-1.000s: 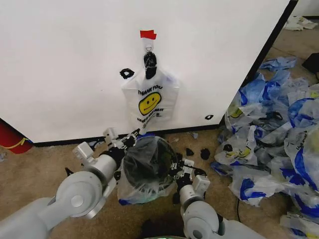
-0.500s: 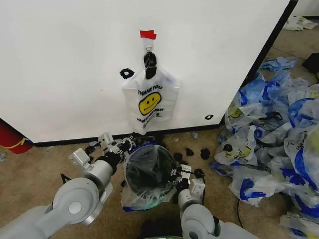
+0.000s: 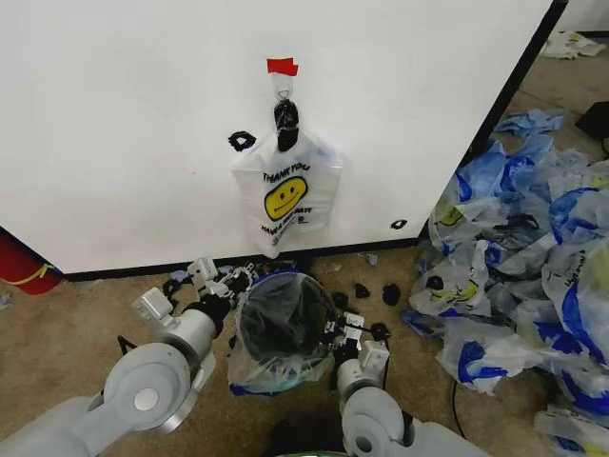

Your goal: Pick up the garbage bag from the wall and place it over the trash bin.

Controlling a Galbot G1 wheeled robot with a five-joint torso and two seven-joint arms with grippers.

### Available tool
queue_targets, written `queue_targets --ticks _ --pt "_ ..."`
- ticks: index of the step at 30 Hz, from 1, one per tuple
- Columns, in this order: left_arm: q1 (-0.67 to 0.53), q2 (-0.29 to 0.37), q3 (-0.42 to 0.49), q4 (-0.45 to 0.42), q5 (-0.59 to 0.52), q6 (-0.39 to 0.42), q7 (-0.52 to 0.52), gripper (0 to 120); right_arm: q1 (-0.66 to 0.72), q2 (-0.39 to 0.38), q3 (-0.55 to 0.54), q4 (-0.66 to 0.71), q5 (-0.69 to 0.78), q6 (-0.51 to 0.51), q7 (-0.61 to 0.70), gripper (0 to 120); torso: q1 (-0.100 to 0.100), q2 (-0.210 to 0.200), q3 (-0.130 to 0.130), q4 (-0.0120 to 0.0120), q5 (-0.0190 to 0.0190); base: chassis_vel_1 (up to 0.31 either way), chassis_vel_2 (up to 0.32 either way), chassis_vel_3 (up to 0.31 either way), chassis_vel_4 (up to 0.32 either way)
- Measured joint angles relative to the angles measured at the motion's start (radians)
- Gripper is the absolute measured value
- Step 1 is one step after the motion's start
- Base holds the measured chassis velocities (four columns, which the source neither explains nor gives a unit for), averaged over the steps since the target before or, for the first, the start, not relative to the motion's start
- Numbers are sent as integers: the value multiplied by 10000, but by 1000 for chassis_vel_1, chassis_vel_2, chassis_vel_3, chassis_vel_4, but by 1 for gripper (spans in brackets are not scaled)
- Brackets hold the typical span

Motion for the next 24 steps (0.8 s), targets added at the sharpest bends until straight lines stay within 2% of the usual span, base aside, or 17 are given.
queue_targets --ticks 6,7,14,15,19,24 --pt "169 -79 -22 85 214 -11 16 0 -8 -106 -26 100 -146 -48 9 30 1 -1 3 2 2 0 0 0 0" --pt "169 -79 -22 85 214 -11 16 0 -8 -106 -26 100 -146 -48 9 30 1 -1 3 2 2 0 0 0 0" --pt "356 -207 -75 94 408 -32 22 0 -35 -246 -11 261 -438 -58 -18 56 2 -1 2 -1 0 0 0 0 0" --pt "356 -207 -75 94 408 -32 22 0 -35 -246 -11 261 -438 -58 -18 56 2 -1 2 -1 0 0 0 0 0" --pt "482 -220 -149 55 456 -38 21 0 -58 -267 1 326 -544 -58 -38 77 2 -1 2 0 0 0 0 0 0" --pt "520 -237 -165 46 484 -42 22 0 -96 -285 1 413 -674 -59 -46 91 2 -1 2 0 0 0 0 0 0"
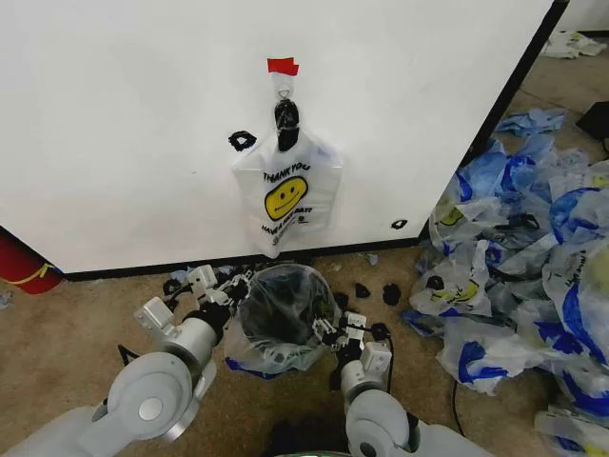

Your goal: Pick up the garbage bag from the wall and place it over the trash bin.

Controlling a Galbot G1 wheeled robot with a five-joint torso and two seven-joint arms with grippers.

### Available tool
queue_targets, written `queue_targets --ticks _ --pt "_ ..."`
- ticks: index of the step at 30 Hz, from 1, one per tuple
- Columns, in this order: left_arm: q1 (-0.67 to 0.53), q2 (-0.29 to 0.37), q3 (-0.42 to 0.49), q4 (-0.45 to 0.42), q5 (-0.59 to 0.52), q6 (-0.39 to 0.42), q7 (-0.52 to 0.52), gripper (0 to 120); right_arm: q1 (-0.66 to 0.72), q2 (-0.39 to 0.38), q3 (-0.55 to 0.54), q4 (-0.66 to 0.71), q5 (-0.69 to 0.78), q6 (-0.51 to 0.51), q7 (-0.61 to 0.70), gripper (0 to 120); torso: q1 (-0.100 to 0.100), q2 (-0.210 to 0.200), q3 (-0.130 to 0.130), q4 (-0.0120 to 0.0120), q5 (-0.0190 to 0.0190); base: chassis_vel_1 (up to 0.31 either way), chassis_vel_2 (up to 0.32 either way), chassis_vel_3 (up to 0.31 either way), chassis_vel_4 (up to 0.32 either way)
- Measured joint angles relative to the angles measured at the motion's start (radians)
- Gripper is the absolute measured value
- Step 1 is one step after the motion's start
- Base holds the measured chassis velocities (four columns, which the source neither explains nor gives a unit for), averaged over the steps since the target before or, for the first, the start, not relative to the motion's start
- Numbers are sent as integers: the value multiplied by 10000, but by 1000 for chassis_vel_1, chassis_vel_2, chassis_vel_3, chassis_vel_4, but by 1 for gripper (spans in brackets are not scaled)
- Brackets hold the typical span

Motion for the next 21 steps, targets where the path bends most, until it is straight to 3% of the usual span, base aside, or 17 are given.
queue_targets --ticks 3,10,21 --pt "29 -36 8 31 42 -7 2 0 -42 -37 2 94 -71 -37 8 98 0 0 0 0 0 0 0 0 0" --pt "-45 -58 97 103 66 -25 6 0 -165 -172 74 145 -371 -290 195 98 0 0 0 0 0 0 0 0 0" --pt "-132 -208 319 305 184 -32 42 0 -698 -562 374 431 -648 -400 343 86 0 0 -2 0 0 0 0 0 0"
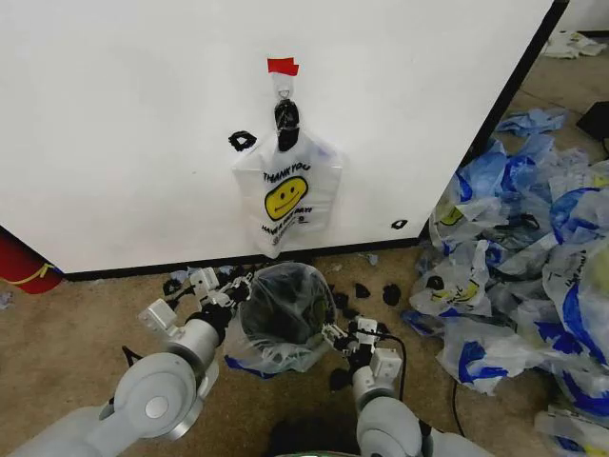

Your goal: Pick up the garbage bag from the wall and place it over the trash bin.

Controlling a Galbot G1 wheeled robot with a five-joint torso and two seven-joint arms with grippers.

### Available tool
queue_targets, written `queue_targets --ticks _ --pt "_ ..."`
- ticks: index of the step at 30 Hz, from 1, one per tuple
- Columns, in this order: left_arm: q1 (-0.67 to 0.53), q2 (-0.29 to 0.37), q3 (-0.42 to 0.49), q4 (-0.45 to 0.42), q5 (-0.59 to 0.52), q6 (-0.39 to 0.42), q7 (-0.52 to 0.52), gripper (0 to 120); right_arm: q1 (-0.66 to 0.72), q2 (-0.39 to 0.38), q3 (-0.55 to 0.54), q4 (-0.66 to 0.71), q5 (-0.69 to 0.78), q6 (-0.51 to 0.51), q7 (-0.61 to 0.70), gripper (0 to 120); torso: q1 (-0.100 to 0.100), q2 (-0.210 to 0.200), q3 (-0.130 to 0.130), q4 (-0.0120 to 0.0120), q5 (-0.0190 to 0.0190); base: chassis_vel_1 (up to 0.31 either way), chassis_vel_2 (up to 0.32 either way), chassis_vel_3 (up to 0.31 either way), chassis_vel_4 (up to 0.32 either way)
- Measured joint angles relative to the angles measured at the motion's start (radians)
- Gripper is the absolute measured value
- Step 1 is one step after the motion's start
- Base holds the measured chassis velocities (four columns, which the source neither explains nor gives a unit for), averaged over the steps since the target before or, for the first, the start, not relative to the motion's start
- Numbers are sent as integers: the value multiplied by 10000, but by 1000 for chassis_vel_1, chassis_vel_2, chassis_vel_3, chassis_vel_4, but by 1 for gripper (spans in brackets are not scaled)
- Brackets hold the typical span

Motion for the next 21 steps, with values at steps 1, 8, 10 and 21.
queue_targets --ticks 1,8,10,21 --pt "-1 -8 12 5 10 0 6 0 -70 -17 14 62 -45 -39 8 85 0 0 0 0 0 0 0 0 0" --pt "17 -59 42 13 30 0 46 0 -455 -64 130 179 -720 88 -91 84 0 0 0 0 0 0 0 0 0" --pt "9 -103 63 28 42 0 51 0 -541 -64 168 173 -765 244 -221 81 0 0 0 1 -1 0 0 0 0" --pt "18 -220 81 127 128 -12 64 0 -866 -265 240 455 -1036 377 -311 75 0 0 1 0 -1 0 0 0 0"
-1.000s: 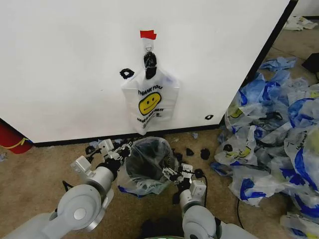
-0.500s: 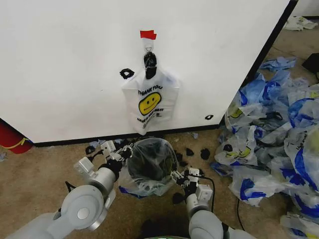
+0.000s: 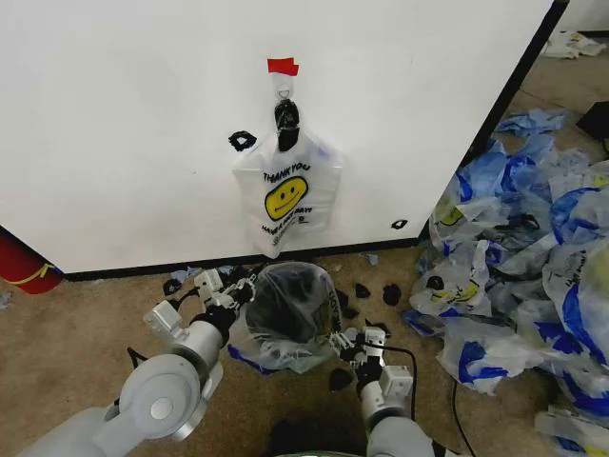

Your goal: Pick up the garbage bag from the wall and place it over the trash bin.

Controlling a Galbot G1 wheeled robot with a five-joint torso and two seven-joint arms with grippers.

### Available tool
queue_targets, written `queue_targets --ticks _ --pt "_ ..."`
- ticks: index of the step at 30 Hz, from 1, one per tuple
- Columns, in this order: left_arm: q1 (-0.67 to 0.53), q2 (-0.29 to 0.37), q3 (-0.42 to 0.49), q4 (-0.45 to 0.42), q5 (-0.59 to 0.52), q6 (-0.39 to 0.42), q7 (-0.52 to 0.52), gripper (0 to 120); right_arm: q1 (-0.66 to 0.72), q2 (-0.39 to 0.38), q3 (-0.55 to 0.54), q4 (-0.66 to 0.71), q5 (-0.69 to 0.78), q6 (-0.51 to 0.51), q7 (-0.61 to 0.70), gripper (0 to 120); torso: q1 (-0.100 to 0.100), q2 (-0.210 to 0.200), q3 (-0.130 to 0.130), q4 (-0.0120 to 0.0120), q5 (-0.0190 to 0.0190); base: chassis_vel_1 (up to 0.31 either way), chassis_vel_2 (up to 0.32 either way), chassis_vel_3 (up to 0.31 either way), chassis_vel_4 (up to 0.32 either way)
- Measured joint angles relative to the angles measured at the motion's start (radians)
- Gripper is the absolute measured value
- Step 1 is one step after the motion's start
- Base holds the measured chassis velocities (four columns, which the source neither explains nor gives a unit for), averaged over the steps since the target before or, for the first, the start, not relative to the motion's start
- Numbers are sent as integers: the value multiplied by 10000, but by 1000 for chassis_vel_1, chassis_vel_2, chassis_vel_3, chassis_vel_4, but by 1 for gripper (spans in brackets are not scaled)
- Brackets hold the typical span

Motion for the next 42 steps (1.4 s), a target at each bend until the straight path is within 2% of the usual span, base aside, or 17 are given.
queue_targets --ticks 15,25,37,42 --pt "79 -64 31 -33 34 -65 13 0 73 346 -127 -843 -529 1578 -1547 61 0 0 1 1 0 0 0 0 0" --pt "1 -126 141 126 65 -81 93 0 87 407 -216 -1044 -682 1941 -1992 61 0 0 1 0 0 0 0 0 0" --pt "-16 -232 220 236 152 -95 147 0 -50 311 -151 -1379 -810 3327 -3684 61 0 0 1 0 1 0 0 0 0" --pt "34 -241 189 236 204 -105 150 0 -107 281 -150 -1379 -860 3613 -3934 66 0 0 0 1 1 0 0 0 0"
